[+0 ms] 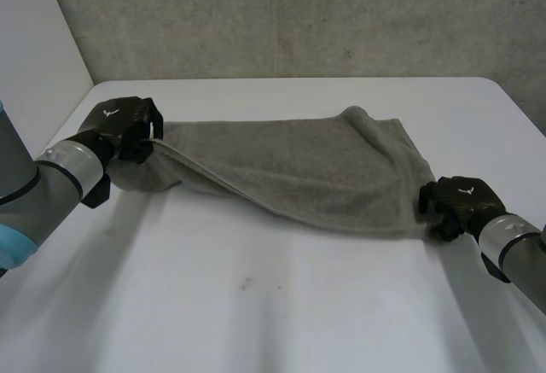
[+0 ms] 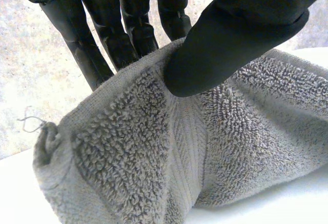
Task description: Fold the towel.
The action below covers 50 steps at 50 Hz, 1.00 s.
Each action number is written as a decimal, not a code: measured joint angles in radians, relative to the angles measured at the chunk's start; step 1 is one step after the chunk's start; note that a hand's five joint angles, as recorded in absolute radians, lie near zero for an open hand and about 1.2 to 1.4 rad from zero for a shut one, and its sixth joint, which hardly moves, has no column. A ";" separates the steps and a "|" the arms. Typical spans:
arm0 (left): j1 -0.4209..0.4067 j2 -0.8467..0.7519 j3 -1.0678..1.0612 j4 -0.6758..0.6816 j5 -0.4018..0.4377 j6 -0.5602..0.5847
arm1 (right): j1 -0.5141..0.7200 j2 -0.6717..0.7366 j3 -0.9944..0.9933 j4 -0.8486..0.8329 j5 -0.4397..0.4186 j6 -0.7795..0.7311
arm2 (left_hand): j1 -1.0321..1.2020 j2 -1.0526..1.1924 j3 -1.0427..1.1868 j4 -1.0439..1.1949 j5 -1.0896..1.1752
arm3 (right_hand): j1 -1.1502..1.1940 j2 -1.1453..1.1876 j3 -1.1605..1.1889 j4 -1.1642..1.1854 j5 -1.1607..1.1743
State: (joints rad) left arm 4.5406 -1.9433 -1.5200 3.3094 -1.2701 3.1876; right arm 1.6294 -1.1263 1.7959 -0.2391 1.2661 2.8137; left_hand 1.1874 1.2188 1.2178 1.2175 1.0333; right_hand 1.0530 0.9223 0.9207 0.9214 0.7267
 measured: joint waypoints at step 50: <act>0.006 0.172 0.251 -0.570 -0.012 0.246 | 0.033 -0.169 -0.768 0.828 0.006 -0.426 | 0.000 0.000 0.000 0.000 0.000 | 0.340 0.292 0.293 0.296 0.308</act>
State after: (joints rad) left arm 4.5466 -1.7717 -1.2689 2.7390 -1.2816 3.4337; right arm 1.6626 -1.2955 1.0281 0.5885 1.2717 2.3872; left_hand 1.1874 1.2188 1.2178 1.2176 1.0332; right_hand 1.3928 1.2138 1.2139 1.2169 1.0350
